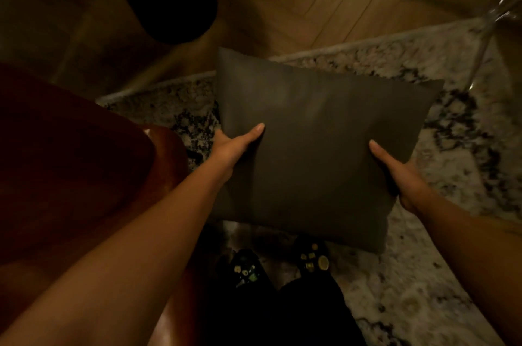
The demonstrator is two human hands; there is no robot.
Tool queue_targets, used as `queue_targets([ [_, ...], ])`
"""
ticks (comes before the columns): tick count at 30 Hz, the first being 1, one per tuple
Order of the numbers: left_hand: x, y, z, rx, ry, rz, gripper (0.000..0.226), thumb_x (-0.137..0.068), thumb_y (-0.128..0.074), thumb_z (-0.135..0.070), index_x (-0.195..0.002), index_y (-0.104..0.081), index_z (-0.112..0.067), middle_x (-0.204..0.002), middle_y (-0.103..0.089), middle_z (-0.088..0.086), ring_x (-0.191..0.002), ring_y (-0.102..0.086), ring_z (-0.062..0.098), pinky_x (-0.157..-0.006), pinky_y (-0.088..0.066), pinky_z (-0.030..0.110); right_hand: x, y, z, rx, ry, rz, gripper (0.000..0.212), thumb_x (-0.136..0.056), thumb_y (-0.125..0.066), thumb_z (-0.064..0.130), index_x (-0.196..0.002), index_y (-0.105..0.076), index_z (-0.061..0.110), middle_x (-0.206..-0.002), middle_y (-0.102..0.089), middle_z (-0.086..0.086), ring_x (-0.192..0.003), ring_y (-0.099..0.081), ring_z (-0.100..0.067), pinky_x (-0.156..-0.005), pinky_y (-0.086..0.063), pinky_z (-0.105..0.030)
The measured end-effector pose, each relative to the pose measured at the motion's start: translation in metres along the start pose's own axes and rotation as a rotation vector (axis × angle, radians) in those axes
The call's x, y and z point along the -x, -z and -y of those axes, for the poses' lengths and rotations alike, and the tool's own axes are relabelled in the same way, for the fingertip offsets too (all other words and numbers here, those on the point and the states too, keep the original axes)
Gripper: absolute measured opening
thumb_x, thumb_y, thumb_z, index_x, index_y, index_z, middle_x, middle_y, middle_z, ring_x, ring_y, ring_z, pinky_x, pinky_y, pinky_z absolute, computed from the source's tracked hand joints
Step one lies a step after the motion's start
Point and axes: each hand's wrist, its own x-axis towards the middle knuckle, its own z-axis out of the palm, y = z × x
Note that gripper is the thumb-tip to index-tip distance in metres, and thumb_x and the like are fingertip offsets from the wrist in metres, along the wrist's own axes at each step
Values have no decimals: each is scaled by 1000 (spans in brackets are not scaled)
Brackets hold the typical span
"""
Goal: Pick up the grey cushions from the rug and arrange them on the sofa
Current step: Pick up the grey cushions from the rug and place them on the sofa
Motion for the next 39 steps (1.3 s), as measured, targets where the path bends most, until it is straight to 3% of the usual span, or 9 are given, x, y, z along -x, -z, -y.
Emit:
queue_targets([
  [3,46,4,-33,16,-29,-8,92,-72,-79,-32,-144,-25,-11,-138,-46,5,-123,-49,25,-91,-46,32,30,13,38,-5,37,45,112,-35,-89,58,-134,-53,21,-123,-65,6,-108,-63,-13,-94,-50,-33],
  [11,176,40,-104,37,-127,-89,95,-68,-81,-38,-142,-27,-13,-138,-46,5,-124,-48,28,-102,-44,47,115,34,133,25,111,103,133,-27,-90,65,-143,-41,21,-131,-59,6,-117,-58,-17,-104,-45,-41],
  [17,269,91,-122,172,-181,-226,83,-71,-80,-33,-136,-35,-6,-130,-52,7,-114,-55,24,-92,-47,36,185,11,195,98,187,253,118,-38,-91,56,-138,-46,12,-128,-60,3,-112,-60,-16,-92,-49,-32],
  [20,307,123,-120,260,-166,-279,87,-64,-82,-41,-133,-43,-3,-128,-57,8,-111,-59,25,-91,-50,37,214,-11,219,158,230,327,133,-20,-89,65,-136,-49,14,-126,-63,1,-111,-62,-18,-97,-50,-37],
  [24,358,165,-102,378,-202,-399,116,-35,-86,-59,-130,-47,-4,-126,-60,7,-108,-61,25,-93,-51,41,253,-50,238,235,286,497,127,-26,-89,60,-137,-47,15,-127,-62,0,-112,-61,-20,-96,-50,-38],
  [29,425,216,-59,596,-201,-617,124,-38,-86,-60,-139,-35,-7,-135,-50,7,-118,-53,28,-101,-45,43,315,-112,240,376,349,707,112,-48,-88,46,-143,-38,14,-133,-56,-4,-111,-58,-22,-90,-49,-36],
  [31,449,232,-35,691,-190,-728,115,-54,-84,-51,-143,-26,-8,-141,-44,9,-124,-49,30,-104,-42,45,339,-136,232,448,338,794,126,-39,-89,52,-145,-32,15,-136,-52,-4,-116,-56,-26,-96,-49,-44],
  [33,475,245,-10,769,-155,-803,115,-54,-84,-51,-144,-23,-9,-142,-43,10,-125,-47,31,-105,-41,46,368,-156,220,523,361,872,138,-28,-88,57,-146,-31,17,-138,-51,-4,-120,-55,-29,-100,-47,-50],
  [39,556,271,79,986,-171,-1008,106,-55,-84,-51,-140,-35,-11,-136,-51,9,-120,-52,31,-102,-44,48,459,-197,165,652,380,1096,131,-35,-86,56,-147,-29,20,-141,-48,-3,-125,-50,-28,-103,-44,-50],
])
